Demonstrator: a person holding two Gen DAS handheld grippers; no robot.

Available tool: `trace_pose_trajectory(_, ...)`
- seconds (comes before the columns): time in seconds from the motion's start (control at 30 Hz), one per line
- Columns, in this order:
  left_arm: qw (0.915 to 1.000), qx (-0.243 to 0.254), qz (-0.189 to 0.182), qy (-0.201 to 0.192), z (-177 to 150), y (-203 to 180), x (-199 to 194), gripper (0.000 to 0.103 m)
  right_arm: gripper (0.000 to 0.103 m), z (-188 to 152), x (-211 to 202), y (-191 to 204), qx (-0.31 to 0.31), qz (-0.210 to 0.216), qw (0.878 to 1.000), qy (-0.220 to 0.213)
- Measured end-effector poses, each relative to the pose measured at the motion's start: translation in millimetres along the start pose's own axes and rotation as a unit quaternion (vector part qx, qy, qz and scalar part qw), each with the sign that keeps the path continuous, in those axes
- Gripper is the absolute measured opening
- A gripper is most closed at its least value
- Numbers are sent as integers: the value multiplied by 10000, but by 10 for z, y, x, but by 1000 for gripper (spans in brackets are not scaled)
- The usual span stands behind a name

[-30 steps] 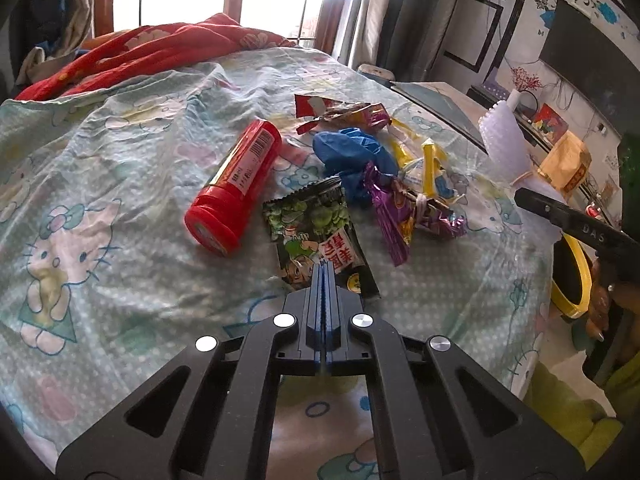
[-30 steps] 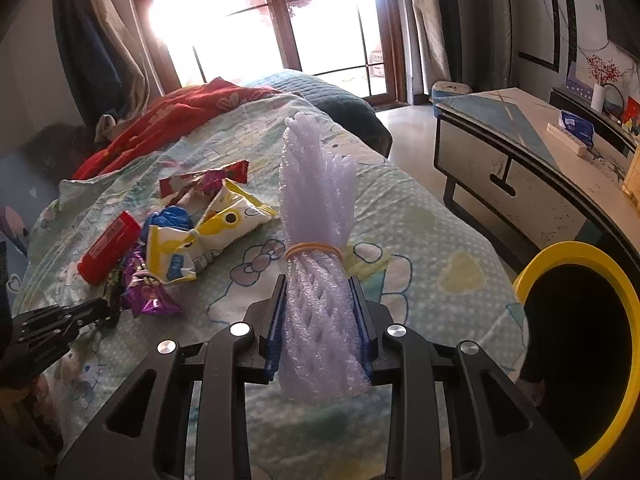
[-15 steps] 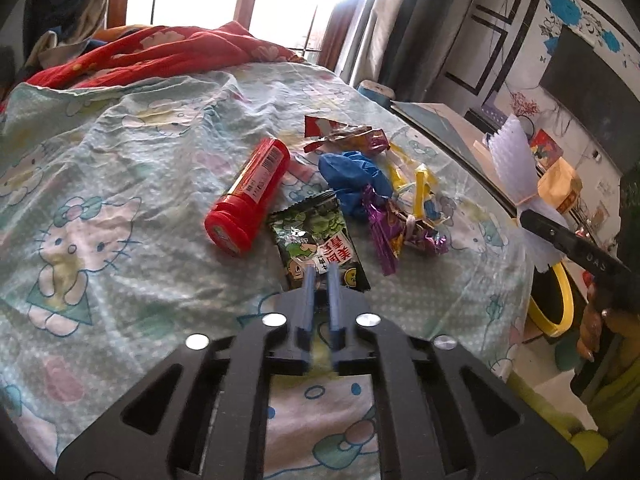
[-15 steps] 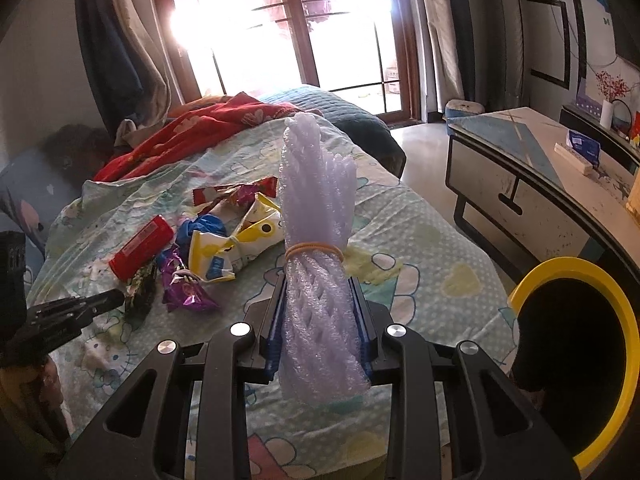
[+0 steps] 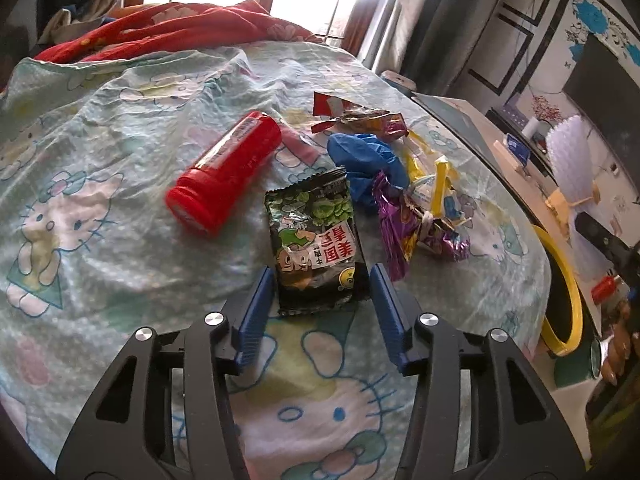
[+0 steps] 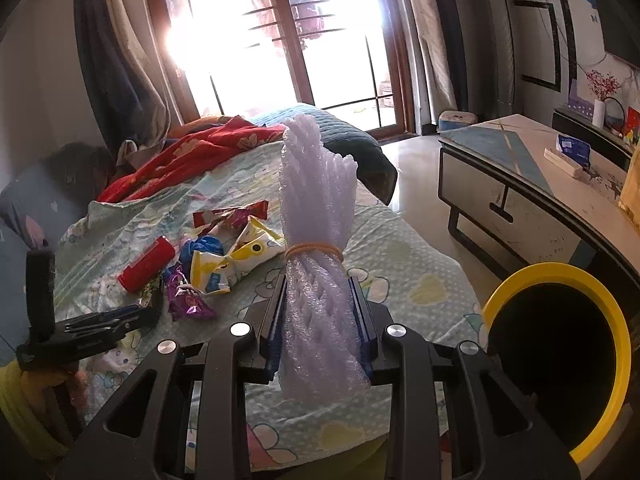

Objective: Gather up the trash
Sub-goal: 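Lift the green wrapper and white mesh bundle off the bed with both tools, then carry the green wrapper and mesh bundle over the yellow bin with both tools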

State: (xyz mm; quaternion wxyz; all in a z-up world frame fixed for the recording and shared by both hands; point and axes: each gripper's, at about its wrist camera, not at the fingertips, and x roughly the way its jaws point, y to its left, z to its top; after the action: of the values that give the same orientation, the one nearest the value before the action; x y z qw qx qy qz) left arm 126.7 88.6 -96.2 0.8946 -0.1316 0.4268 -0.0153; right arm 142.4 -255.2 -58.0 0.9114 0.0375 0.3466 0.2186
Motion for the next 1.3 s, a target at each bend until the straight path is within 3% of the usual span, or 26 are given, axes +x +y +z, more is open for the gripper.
trace_pose_trajectory(0.07, 9999, -10, 135, 4, 17, -26, 29, 31, 28, -4, -1, -26, 52, 8, 10000, -3)
trace_pose_trajectory(0.17, 9994, 175, 308, 31, 22, -100, 52, 25, 28, -8, 0, -61, 105, 11, 9999, -8)
trace_pose_trajectory(0.2, 9991, 254, 329, 28, 17, -128, 46, 11, 28, -8, -4, -77, 126, 22, 9999, -8)
trace_pose_trajectory(0.33, 9994, 254, 240, -38, 21, -122, -30, 1, 28, -5, -23, -109, 191, 31, 9998, -45)
trace_pose_trajectory(0.6, 9964, 533, -174, -636, 114, -415, -505, 1, 28, 24, -101, -225, 279, 14, 9995, -166)
trace_pose_trajectory(0.77, 9927, 769, -477, -798, 213, -748, -590, 1, 28, 35, -167, -349, 382, -61, 9990, -234)
trace_pose_trajectory(1.3, 9749, 1714, -1279, -613, 278, -2000, -261, 1, 28, 9, -404, -1056, 951, -544, 9930, -444)
